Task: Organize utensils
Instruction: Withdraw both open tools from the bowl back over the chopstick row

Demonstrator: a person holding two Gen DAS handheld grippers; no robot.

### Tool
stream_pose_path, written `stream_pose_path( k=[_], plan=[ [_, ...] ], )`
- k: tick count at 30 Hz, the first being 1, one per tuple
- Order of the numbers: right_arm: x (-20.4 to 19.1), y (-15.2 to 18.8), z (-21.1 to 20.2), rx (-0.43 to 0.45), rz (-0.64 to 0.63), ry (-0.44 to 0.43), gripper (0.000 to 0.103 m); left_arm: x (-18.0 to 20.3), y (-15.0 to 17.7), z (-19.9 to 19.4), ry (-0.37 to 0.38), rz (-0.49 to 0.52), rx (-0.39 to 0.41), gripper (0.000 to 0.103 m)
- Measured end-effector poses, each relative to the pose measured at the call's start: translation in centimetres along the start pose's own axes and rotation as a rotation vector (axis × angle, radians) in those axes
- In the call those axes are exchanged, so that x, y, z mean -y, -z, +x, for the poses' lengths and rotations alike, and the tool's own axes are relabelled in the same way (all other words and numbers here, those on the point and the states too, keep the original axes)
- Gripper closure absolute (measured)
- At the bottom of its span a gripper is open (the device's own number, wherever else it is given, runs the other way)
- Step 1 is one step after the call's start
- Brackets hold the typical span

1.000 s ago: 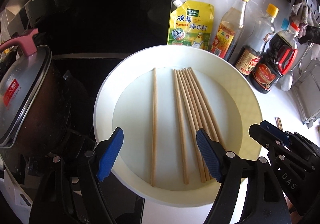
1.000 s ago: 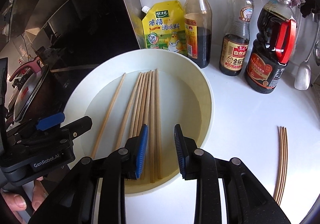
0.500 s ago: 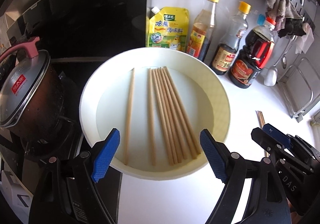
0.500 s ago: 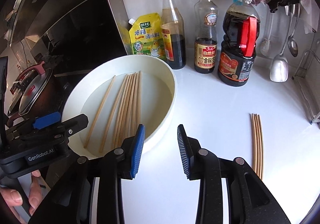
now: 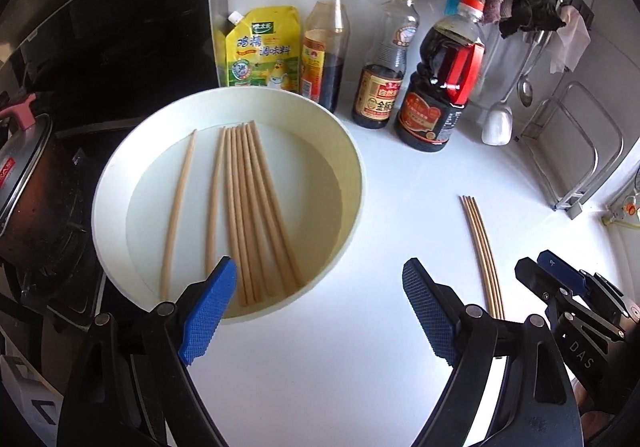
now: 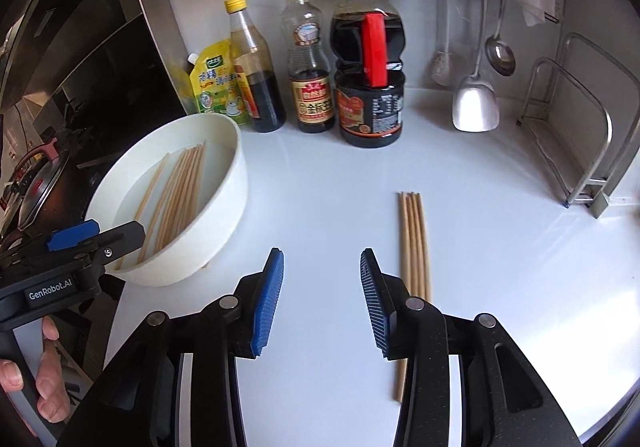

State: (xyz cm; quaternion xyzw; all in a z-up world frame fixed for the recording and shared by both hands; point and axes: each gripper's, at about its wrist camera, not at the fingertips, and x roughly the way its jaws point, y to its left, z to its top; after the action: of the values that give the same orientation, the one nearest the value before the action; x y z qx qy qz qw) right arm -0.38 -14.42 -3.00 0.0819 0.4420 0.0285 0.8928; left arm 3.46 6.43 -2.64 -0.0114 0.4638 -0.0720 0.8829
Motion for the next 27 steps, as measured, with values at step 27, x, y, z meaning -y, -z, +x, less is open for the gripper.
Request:
stream_pose_path(
  k=[27],
  plan=[
    [10.1, 5.1, 5.9, -0.092, 0.046, 0.073, 0.062, 11.2, 4.3, 5.9, 0.049, 0.097, -0.089, 0.017]
  ],
)
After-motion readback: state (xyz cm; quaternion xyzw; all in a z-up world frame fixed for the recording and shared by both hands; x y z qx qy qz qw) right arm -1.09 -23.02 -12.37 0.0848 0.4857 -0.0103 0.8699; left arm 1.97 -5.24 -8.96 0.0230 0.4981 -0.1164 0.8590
